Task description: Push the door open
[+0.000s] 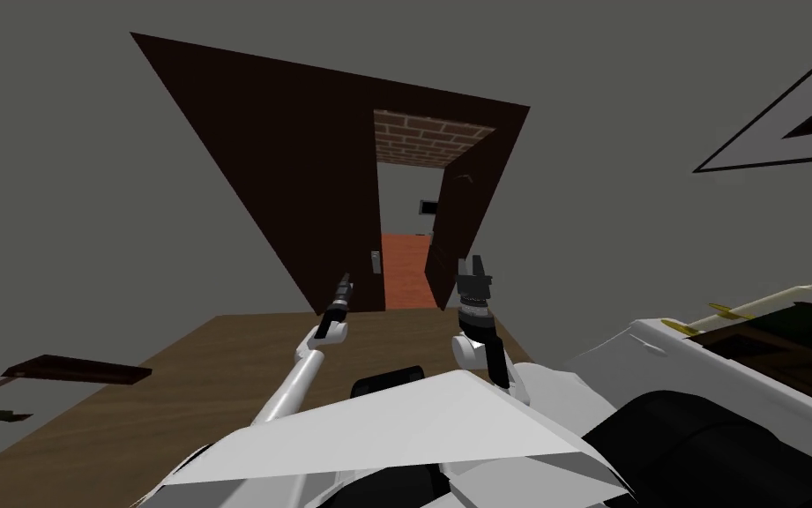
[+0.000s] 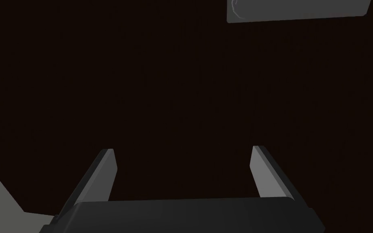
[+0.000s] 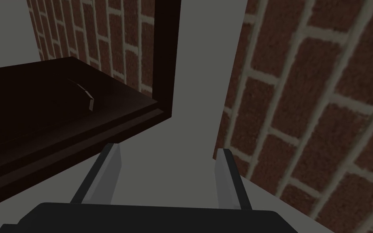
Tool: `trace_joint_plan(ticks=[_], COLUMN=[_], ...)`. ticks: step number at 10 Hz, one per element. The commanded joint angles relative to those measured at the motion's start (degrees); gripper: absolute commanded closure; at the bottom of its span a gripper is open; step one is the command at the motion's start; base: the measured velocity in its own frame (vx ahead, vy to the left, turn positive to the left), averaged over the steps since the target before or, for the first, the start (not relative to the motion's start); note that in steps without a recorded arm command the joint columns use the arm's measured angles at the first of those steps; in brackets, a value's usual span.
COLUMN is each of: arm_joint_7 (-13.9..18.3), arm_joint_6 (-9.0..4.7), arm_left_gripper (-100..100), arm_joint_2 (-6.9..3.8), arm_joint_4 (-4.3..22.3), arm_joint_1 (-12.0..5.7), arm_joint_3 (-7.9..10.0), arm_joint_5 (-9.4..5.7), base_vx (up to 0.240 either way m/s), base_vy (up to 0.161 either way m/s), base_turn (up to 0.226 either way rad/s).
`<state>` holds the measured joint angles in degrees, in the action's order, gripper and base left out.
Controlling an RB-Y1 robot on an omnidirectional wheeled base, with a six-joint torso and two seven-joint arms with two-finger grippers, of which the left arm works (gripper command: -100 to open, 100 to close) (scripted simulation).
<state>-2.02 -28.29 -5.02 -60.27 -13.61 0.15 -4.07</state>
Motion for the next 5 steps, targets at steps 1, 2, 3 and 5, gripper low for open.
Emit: trace_joint_plan(ticks=[1,2,3,5], arm_joint_7=[0.1,0.1,0.1,0.1], arm_joint_6=[0.12,0.23,0.35,0.57], arm_left_gripper=[-100,-100,-100,-100], arm_joint_2=[0.02,0.08,0.14,0.28], arm_joint_4=[2.9,4.3,5.8,8.7], arm_joint_1=[-1.71,-2.61,-3.52,-5.26], arm_joint_3=[0.08,0.1,0.13,0.18], arm_joint_5=[-0.42,-0.65,-0.88,-1.32], base_vx=[0.101,0.115,0.105,0.093], base_vy=[-0.042,-0.028,-0.012,-0.012], base_turn=[-0.024,-0.02,-0.027,-0.021])
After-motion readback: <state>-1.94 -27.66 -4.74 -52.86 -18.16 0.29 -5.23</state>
